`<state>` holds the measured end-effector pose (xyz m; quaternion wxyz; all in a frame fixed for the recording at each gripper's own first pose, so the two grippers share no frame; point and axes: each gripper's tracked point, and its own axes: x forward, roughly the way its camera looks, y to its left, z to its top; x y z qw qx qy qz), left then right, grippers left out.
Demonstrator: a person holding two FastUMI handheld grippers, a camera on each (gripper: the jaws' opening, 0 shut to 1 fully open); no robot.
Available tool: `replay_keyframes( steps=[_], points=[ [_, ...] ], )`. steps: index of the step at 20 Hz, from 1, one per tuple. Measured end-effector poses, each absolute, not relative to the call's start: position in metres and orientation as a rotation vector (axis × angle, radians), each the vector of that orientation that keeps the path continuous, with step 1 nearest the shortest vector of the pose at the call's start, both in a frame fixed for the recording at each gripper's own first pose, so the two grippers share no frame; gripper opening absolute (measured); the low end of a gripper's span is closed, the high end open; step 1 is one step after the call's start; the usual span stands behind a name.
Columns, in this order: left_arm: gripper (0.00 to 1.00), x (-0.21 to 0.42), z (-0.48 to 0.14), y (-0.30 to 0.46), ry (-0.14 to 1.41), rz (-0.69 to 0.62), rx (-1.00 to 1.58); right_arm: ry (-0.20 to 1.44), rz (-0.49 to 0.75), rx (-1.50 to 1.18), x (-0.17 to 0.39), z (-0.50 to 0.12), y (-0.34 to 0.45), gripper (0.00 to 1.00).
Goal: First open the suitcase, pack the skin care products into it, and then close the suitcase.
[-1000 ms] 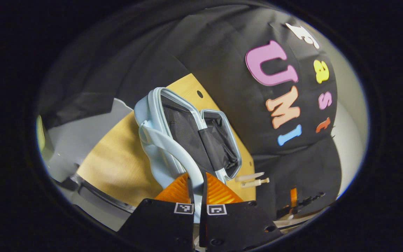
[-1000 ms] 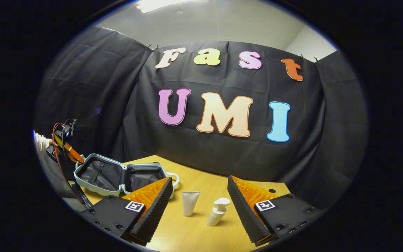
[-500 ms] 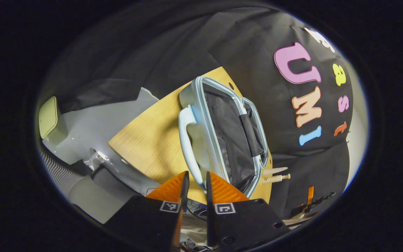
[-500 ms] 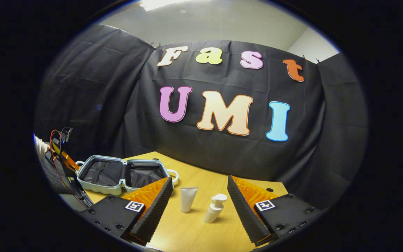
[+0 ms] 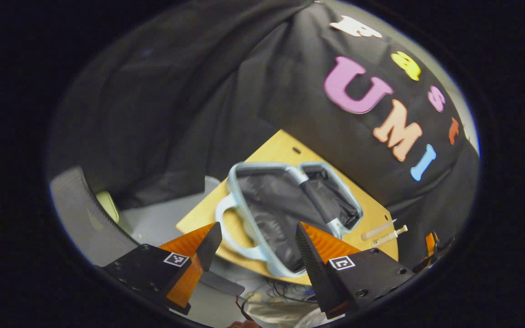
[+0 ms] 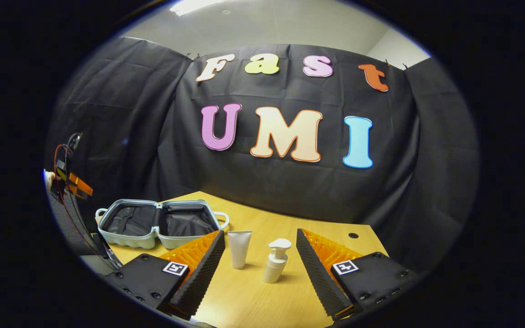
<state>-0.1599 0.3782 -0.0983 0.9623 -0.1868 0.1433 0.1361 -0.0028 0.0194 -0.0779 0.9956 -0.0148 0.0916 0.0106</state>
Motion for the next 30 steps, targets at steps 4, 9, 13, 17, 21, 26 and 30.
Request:
replay_keyframes(
  steps=[4, 9, 13, 17, 21, 26, 30],
  points=[
    [0.95, -0.114, -0.032, 0.266, 0.189, 0.134, -0.220, 0.208, 0.005, -0.010, 0.017, -0.102, -0.004, 0.99],
    [0.94, -0.013, -0.039, 0.114, 0.140, -0.062, -0.073, 0.231, 0.002, 0.013, 0.033, -0.130, -0.019, 0.99],
    [0.94, 0.046, -0.092, 0.011, 0.214, -0.244, -0.088, 0.247, 0.016, 0.002, 0.048, -0.158, -0.025, 1.00],
    [0.94, 0.086, -0.149, -0.035, 0.285, -0.312, -0.092, 0.286, 0.033, 0.019, 0.064, -0.194, -0.020, 0.99],
    [0.94, 0.125, -0.191, -0.050, 0.335, -0.322, -0.136, 0.339, 0.041, -0.004, 0.074, -0.235, -0.014, 0.99],
    [0.93, 0.146, -0.233, -0.057, 0.409, -0.329, -0.088, 0.406, 0.040, 0.011, 0.084, -0.275, -0.015, 0.99],
    [0.77, 0.162, -0.250, -0.057, 0.445, -0.317, -0.088, 0.423, 0.038, 0.025, 0.099, -0.288, -0.018, 0.99]
  ],
)
